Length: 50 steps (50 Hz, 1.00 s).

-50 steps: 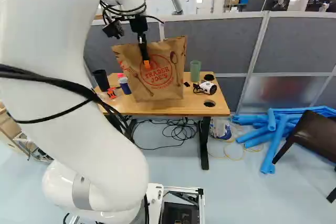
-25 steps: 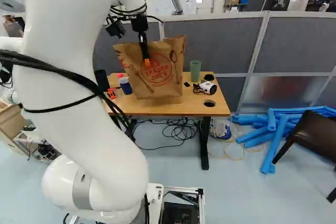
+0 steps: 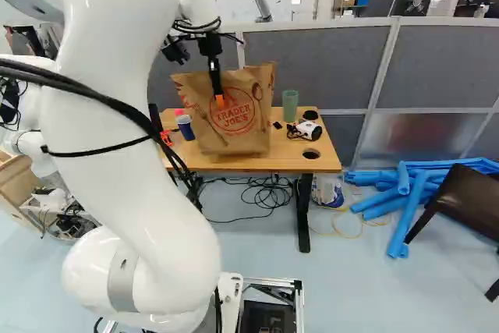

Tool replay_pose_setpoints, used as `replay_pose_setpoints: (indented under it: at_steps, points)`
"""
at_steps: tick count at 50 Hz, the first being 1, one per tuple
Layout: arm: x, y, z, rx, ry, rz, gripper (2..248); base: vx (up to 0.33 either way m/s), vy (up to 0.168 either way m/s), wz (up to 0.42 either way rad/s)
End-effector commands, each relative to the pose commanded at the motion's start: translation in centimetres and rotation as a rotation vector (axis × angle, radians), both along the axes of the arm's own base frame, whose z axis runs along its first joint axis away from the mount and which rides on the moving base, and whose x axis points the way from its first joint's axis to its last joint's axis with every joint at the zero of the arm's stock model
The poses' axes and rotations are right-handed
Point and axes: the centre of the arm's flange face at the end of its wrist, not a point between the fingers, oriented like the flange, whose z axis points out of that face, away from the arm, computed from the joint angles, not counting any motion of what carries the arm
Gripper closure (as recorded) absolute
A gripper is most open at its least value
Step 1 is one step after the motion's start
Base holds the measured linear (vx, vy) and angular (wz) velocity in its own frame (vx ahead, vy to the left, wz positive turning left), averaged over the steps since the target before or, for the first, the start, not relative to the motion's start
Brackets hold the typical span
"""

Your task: Pick up the bag on the ground and place it on the table

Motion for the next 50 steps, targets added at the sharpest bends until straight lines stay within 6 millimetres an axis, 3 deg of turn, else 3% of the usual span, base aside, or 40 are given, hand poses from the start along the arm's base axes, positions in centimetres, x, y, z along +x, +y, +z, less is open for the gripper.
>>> replay_pose_setpoints:
  at_steps: [26, 50]
  points:
    - [3.0, 0.1, -4.0, -0.004, 0.061, -0.002, 230, 0.000, 0.000, 0.000]
    - [3.3, 0.1, -4.3, -0.005, 0.067, -0.002, 230, 0.000, 0.000, 0.000]
